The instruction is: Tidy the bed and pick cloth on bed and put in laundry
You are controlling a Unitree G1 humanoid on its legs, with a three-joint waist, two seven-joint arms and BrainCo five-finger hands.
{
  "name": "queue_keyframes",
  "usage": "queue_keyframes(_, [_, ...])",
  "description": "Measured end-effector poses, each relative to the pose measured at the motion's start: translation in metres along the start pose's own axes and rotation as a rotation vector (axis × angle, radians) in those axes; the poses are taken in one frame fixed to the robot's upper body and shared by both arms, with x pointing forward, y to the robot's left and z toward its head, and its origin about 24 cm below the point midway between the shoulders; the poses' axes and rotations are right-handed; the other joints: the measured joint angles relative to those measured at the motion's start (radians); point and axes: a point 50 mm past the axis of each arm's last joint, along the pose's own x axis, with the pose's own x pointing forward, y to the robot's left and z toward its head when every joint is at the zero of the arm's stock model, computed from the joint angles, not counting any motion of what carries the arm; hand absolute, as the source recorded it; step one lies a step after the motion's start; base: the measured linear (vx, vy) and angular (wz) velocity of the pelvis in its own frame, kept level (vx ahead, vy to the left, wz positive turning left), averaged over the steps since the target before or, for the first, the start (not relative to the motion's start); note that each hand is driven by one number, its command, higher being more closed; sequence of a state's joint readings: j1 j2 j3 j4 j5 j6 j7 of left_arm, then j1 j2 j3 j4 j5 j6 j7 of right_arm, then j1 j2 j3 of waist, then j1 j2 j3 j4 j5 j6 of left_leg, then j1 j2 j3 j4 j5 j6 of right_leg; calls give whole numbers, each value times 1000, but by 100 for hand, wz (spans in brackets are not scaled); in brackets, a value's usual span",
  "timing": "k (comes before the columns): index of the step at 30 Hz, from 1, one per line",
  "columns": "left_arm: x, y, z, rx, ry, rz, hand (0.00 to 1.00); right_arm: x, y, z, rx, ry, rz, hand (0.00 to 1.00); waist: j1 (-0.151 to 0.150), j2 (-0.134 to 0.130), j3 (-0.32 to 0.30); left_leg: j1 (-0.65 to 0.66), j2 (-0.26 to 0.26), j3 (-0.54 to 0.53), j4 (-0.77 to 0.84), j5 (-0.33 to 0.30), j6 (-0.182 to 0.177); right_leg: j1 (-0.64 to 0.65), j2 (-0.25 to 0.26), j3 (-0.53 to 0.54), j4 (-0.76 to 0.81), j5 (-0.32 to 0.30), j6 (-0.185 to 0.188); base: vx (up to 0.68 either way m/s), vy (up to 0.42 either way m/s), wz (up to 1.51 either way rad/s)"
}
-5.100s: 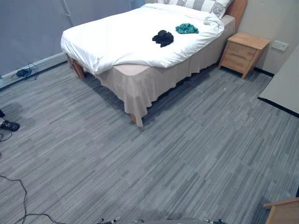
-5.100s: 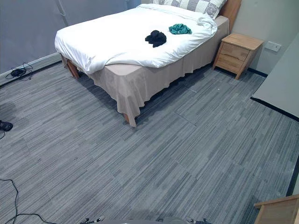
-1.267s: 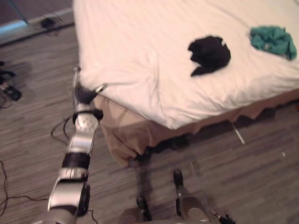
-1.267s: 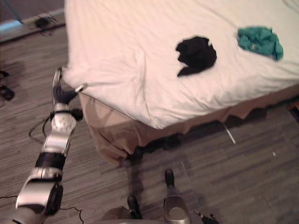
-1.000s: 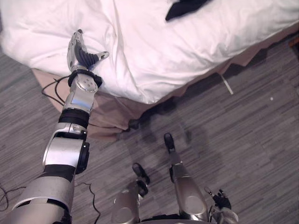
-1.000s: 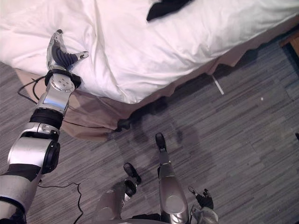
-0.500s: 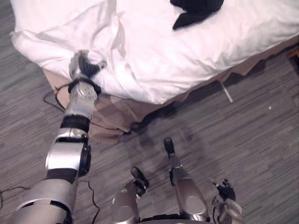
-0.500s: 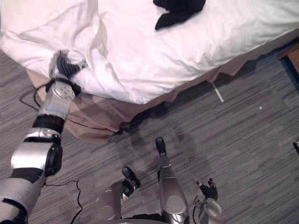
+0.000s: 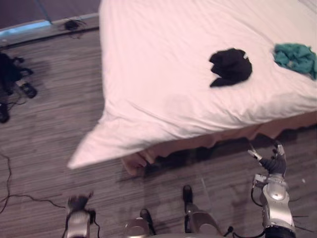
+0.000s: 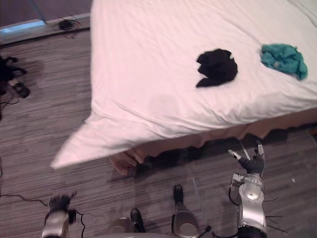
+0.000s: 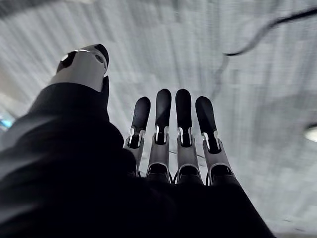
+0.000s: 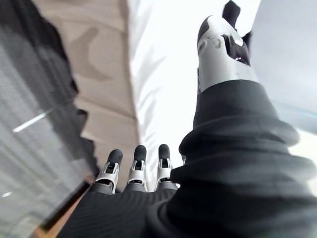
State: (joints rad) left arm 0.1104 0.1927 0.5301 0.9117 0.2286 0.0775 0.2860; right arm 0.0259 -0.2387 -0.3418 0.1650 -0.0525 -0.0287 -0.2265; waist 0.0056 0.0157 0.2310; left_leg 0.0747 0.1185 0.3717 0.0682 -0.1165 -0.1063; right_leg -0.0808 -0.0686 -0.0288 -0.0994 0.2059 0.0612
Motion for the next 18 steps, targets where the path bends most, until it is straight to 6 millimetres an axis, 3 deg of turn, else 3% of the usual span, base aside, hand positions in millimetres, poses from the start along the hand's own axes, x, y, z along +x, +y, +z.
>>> queue_keyframes(2, [-2, 9, -30, -31, 120, 30, 0, 1, 9, 11, 4, -43, 54, 0, 13, 1, -5, 10, -4, -13, 0, 0, 0, 17, -6, -9, -1, -7, 8, -40, 40, 20])
queue_keyframes(3, [-7, 15, -52, -39, 202, 47, 0, 2, 18, 16, 8, -63, 96, 100, 14, -1, -14, 9, -10, -21, -1, 1, 2, 21, -13, -27, -3, -10, 10, -61, 47, 26])
queue_keyframes(7, [-16, 13, -78, -44, 306, 40, 0, 8, 47, 39, 32, -140, 203, 100, 19, -7, -14, 1, -27, -46, -18, 14, 13, 17, -30, -40, -2, -10, 10, -53, 31, 17])
queue_keyframes(9, [-16, 5, -74, -58, 299, 22, 0, 20, 74, 81, 78, -268, 271, 100, 19, -20, 4, -39, -35, -52, -10, 30, 20, -19, -39, -44, 1, 11, 3, -96, -1, 10])
queue_keyframes(10, [-13, -3, -61, -88, 271, 4, 0, 31, 90, 121, 117, -380, 305, 100, 21, -32, 34, -82, -36, -57, 11, 34, 21, -51, -43, -44, 2, 19, 5, -116, -17, 9])
queue_keyframes(11, [-12, -7, -54, -99, 254, -5, 0, 36, 94, 137, 126, -420, 311, 100, 22, -34, 51, -95, -36, -61, 19, 35, 22, -60, -44, -45, 6, 20, 5, -124, -24, 20])
queue_keyframes(14, [-9, -36, -8, -132, 112, -83, 0, 58, 89, 238, 170, -667, 239, 100, 43, -16, 149, -181, -36, -99, 64, 47, 19, -128, -54, -70, 33, 29, 0, -136, -34, 32])
queue_keyframes(17, [-14, -57, 25, -107, -12, -144, 0, 67, 80, 286, 197, -749, 173, 100, 57, 11, 194, -280, -32, -146, 96, 64, 20, -194, -58, -112, 43, 32, -1, -72, -24, 47])
queue_keyframes(18, [-15, -61, 31, -97, -34, -159, 0, 69, 78, 287, 196, -742, 163, 100, 66, 14, 195, -297, -32, -152, 98, 68, 22, -206, -58, -116, 43, 34, -3, -15, -16, 38])
